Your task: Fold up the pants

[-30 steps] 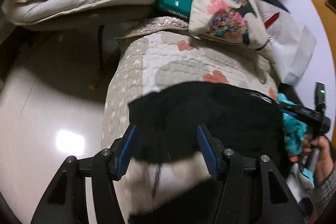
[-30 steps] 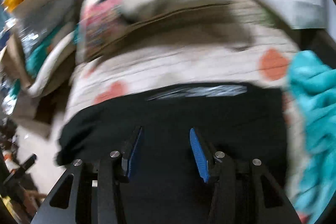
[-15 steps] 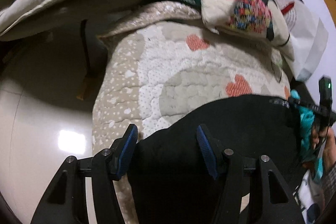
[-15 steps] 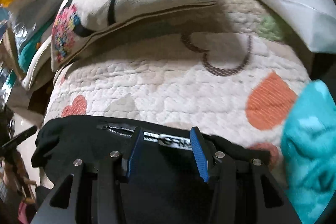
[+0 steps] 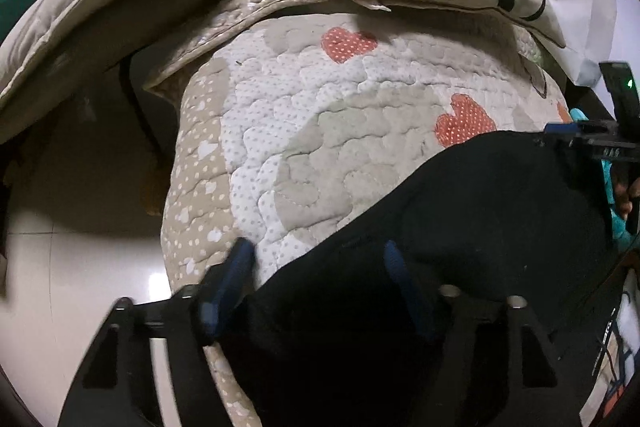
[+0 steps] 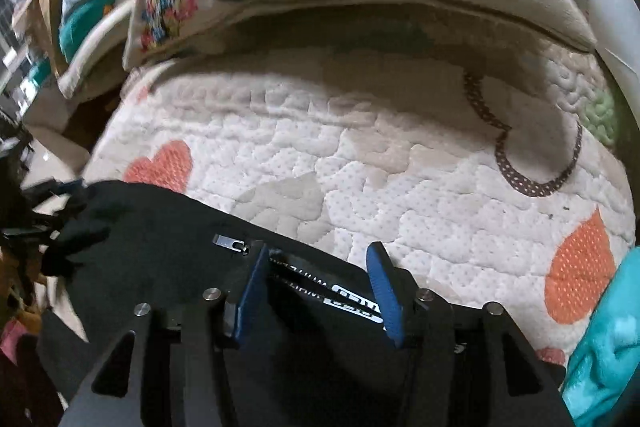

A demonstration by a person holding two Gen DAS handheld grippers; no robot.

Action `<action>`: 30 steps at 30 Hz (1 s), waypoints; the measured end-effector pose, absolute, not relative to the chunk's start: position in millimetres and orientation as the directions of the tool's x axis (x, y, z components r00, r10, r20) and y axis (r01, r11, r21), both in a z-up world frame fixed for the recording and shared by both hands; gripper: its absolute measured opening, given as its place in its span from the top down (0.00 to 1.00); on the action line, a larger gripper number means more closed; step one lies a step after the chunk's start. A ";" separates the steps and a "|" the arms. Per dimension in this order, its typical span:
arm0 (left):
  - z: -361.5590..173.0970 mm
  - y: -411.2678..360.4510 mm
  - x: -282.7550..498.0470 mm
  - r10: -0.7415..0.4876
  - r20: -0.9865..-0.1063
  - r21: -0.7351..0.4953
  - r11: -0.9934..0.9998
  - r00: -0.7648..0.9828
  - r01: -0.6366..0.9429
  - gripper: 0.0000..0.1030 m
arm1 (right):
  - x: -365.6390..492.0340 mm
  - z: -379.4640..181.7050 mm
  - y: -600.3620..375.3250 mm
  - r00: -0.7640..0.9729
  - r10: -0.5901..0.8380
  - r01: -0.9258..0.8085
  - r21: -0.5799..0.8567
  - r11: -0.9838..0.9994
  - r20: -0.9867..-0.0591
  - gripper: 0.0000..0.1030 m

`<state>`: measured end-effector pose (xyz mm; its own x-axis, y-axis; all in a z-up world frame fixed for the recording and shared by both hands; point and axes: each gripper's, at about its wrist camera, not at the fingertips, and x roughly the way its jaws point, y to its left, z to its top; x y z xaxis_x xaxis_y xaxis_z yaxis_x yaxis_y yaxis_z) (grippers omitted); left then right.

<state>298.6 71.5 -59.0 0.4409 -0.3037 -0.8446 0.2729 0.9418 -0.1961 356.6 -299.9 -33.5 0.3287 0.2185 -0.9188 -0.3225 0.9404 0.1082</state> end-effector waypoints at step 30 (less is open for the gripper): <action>38.4 60.9 113.6 -0.339 -0.726 -0.080 0.906 0.599 0.415 0.94 | 185.9 55.0 -292.9 0.401 0.210 -0.279 0.100 0.955 -0.892 0.90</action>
